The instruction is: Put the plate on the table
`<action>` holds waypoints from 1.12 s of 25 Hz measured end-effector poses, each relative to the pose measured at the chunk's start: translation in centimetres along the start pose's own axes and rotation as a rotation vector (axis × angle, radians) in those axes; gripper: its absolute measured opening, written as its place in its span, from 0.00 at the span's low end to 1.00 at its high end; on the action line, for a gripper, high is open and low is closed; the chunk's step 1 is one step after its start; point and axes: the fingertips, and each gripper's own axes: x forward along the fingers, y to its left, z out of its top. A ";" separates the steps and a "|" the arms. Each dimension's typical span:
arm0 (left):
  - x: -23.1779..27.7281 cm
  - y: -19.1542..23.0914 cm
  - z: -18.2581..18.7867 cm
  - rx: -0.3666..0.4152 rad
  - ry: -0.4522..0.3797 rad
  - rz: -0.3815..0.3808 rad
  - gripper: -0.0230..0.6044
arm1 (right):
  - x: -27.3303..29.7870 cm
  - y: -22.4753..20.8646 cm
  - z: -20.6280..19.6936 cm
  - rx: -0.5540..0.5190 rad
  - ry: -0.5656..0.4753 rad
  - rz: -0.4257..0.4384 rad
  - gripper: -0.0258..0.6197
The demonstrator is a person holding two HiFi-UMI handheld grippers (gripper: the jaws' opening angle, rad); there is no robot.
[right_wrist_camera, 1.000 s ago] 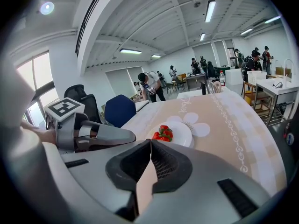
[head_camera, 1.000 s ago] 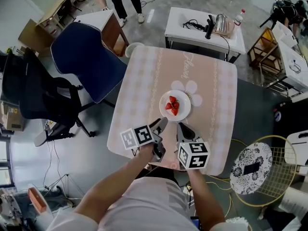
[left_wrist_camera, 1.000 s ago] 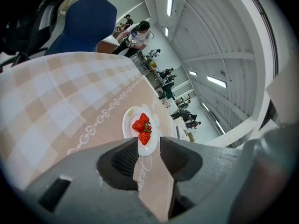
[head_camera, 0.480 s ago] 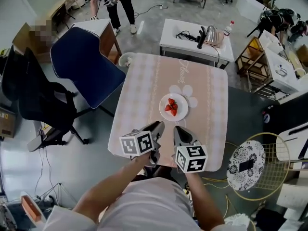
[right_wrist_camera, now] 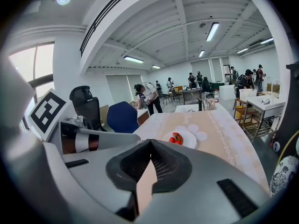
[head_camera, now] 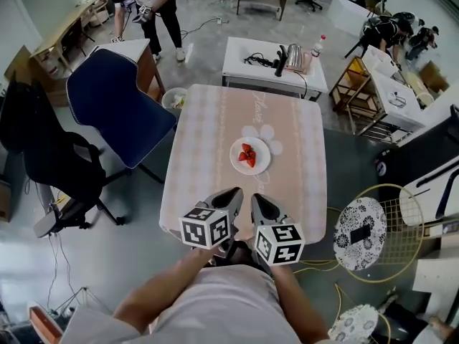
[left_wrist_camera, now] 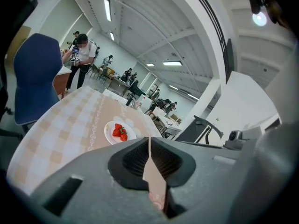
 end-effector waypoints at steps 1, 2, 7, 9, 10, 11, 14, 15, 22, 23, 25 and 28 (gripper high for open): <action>-0.4 -0.4 0.0 0.020 -0.003 -0.008 0.07 | -0.4 0.3 -0.1 -0.005 -0.001 -0.004 0.05; -0.9 -0.8 -0.1 0.040 -0.006 -0.013 0.05 | -0.7 0.7 -0.2 -0.016 -0.006 -0.009 0.05; -2.7 -1.4 -0.6 0.155 0.003 -0.009 0.05 | -2.1 2.1 0.5 -0.065 -0.056 -0.041 0.05; -3.1 -1.6 -0.9 0.196 0.008 -0.006 0.05 | -2.5 2.4 0.4 -0.070 -0.063 -0.052 0.05; -3.3 -1.7 -1.0 0.211 0.009 -0.006 0.05 | -2.7 2.5 0.3 -0.072 -0.062 -0.057 0.05; -3.5 -1.8 -1.0 0.223 0.009 -0.008 0.05 | -2.8 2.7 0.2 -0.072 -0.060 -0.061 0.05; -4.0 -2.1 -1.1 0.232 0.001 -0.018 0.05 | -3.2 3.2 -0.2 -0.071 -0.062 -0.064 0.05; -4.2 -2.1 -1.1 0.229 0.000 -0.022 0.05 | -3.3 3.4 -0.3 -0.071 -0.063 -0.065 0.05; -5.4 -2.4 -1.7 0.231 0.003 -0.037 0.05 | -4.1 4.5 -0.9 -0.067 -0.068 -0.075 0.05; -5.6 -2.4 -1.8 0.231 0.004 -0.038 0.05 | -4.1 4.6 -0.9 -0.067 -0.069 -0.076 0.05; -5.8 -2.3 -1.8 0.231 0.006 -0.039 0.05 | -4.2 4.9 -0.9 -0.068 -0.069 -0.077 0.05; -6.0 -2.1 -1.9 0.228 0.007 -0.041 0.05 | -4.2 5.2 -1.1 -0.068 -0.068 -0.076 0.05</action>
